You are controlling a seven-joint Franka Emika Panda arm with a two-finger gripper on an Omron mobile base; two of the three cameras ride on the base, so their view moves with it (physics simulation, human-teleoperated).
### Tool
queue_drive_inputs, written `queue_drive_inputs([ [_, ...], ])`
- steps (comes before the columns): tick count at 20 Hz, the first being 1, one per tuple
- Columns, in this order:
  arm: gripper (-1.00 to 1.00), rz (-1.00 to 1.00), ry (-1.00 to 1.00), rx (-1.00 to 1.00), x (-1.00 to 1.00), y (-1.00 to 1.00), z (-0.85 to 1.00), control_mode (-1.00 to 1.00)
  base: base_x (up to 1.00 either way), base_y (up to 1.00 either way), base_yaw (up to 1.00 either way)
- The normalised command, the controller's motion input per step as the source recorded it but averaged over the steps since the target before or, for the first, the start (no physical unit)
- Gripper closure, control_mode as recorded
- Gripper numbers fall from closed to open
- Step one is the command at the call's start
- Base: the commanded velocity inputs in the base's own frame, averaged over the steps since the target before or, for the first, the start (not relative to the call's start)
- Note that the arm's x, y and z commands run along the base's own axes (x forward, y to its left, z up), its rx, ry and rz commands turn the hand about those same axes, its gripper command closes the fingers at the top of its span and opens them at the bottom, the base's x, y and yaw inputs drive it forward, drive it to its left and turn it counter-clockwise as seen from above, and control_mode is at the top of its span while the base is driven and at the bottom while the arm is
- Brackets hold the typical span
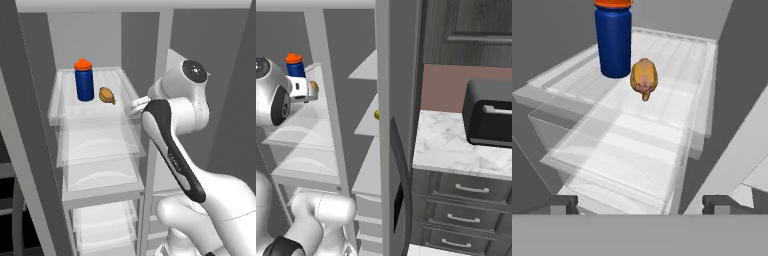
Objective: There's a chicken drumstick in the fridge that needs to be moved to the freezer for freezing. Pick up the chicken drumstick from the fridge, place it on any shelf in the freezer, and close the fridge and freezer doors when done.
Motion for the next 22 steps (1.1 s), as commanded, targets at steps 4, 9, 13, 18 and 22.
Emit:
queue_drive_inputs([
  [4, -1.00, 0.02, -0.07, 0.00, 0.03, 0.36, 0.18, -1.00, 0.00, 0.00, 0.00],
  [9, -1.00, 0.00, 0.09, 0.00, 0.35, 0.27, 0.01, -1.00, 0.00, 0.00, 0.00],
  [13, -1.00, 0.00, 0.00, 0.00, 0.48, 0.04, 0.00, -1.00, 0.00, 0.00, 0.00],
  [18, -1.00, 0.00, 0.05, 0.00, 0.72, 0.00, -0.01, -1.00, 0.00, 0.00, 0.00],
  [22, -1.00, 0.00, 0.00, 0.00, 0.58, 0.00, -0.09, -1.00, 0.00, 0.00, 0.00],
])
